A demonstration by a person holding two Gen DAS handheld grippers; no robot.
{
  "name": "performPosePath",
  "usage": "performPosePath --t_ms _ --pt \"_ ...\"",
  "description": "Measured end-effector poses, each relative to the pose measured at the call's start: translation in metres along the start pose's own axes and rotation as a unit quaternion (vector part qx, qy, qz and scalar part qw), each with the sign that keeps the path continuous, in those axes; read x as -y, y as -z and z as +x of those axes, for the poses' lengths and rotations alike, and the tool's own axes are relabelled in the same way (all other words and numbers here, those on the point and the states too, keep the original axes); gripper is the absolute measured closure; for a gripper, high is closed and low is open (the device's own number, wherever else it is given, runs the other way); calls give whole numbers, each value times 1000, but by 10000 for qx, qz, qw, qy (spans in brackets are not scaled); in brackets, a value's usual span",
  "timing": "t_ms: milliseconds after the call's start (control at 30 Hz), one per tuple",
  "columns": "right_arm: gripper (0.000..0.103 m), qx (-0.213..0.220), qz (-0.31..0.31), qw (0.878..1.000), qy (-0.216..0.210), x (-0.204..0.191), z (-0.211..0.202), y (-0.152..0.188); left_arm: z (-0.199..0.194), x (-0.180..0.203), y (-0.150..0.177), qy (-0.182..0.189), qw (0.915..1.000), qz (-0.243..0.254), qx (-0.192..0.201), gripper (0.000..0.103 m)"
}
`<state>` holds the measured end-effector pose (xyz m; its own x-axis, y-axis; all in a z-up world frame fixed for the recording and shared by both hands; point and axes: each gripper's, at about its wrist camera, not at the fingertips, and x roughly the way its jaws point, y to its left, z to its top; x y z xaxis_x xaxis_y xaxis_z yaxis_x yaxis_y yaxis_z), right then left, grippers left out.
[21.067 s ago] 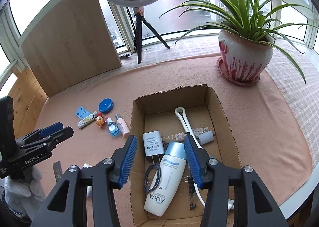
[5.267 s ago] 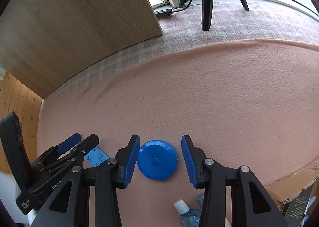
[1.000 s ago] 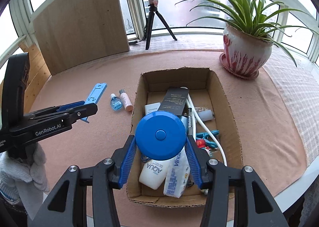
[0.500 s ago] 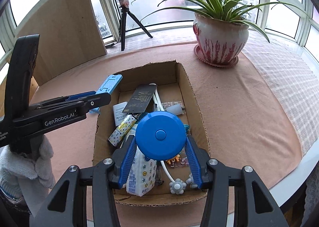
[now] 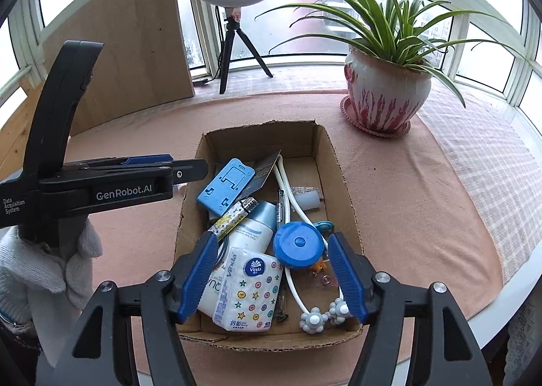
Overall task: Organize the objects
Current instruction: 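Carry the phone stand and tape measure into the box with both tools and release, then move the left tool to the blue eye-drop bottle and pink lotion bottle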
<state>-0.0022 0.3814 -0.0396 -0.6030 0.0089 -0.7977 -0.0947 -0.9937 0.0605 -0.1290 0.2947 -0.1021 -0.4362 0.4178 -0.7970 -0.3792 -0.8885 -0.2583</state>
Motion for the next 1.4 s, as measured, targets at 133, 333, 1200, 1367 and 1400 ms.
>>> performPosePath --t_ms 133,333,1200,1367,1400 --pt "39 -1 -11 10000 -13 -4 -1 0 -5 -12 5 -69 9999 -78 -15 46" --pt "39 -28 69 9999 -75 -6 -2 3 -7 -41 17 -292 9992 -239 -116 46" --pt "39 -276 580 9979 -10 26 6 12 78 -109 -18 -844 9871 -1083 -822 44" --pt "39 -278 757 9967 27 36 7 12 87 -103 -14 -1020 9868 -910 -870 44" --pt "39 -279 763 9967 37 36 7 13 87 -103 -13 -1033 9870 -882 -863 44"
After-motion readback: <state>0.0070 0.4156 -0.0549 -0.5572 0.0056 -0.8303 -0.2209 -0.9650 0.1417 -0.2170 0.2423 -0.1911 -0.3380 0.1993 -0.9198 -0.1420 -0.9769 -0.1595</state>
